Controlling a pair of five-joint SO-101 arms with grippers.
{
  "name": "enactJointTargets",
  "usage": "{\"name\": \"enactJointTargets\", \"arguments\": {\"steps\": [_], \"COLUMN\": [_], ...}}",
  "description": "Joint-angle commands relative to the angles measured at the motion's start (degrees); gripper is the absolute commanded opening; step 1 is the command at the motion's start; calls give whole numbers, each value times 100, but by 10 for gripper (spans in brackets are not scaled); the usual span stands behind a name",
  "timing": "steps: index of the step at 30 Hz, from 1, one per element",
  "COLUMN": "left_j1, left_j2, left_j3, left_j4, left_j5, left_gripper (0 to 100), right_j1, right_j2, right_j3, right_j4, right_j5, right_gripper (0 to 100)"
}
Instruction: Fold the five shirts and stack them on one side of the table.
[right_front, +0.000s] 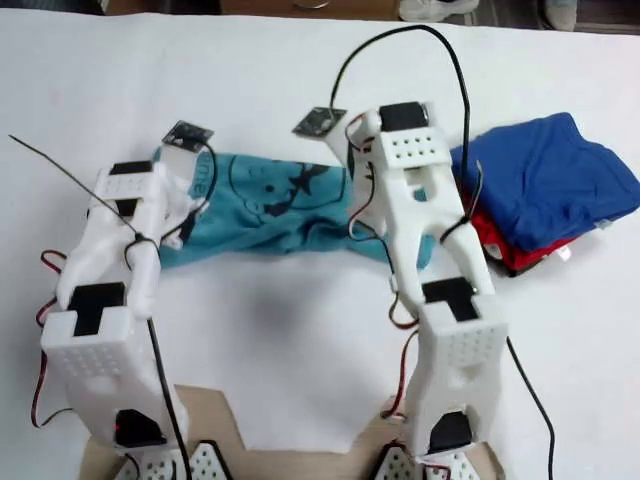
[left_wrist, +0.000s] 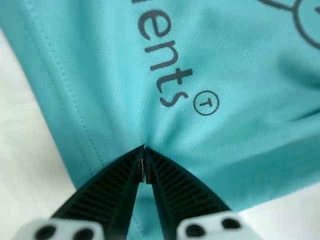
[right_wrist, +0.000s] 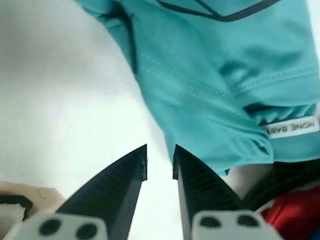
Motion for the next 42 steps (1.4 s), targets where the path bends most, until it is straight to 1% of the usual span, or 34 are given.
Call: {"name": "enactJointTargets", "arguments": {"steps": [1,3,5,9,12,18,25,31,36,38,40,42], "left_j1": [-53,-53,-53,-53,-53,-62,-62,-62,-62,-62,-62,-62], "left_j2": [26,26,26,26,26,26,26,26,26,26,26,26], "left_j3": [-48,-48,-48,-48,-48,-48,-48,-48,-48,-48,-48,-48], "left_j4": [-70,-70,-70,-70,-70,-70,-70,-70,-70,-70,-70,-70], "left_j5": [44,44,44,44,44,44,44,44,44,44,44,44], "left_gripper": [23,23,23,23,23,23,23,23,23,23,23,23], "right_j1": [-154,-303,-356,-374,-382,-549,-778,-673,-444,-444,-532,-611], "right_j2": [-778,-910,-963,-919,-708,-136,13,22,4,-22,-4,13], "right_j3": [510,774,914,1169,1231,1204,879,53,-53,-44,-26,62], "right_j4": [75,-92,-505,-1358,-1736,-2220,-2659,-2730,-2844,-2440,-1798,-1508], "right_j5": [-26,-26,-26,-35,-35,-35,-35,-26,-26,-35,-79,-70], "right_gripper": [77,67,23,23,23,23,23,23,22,22,22,23]}}
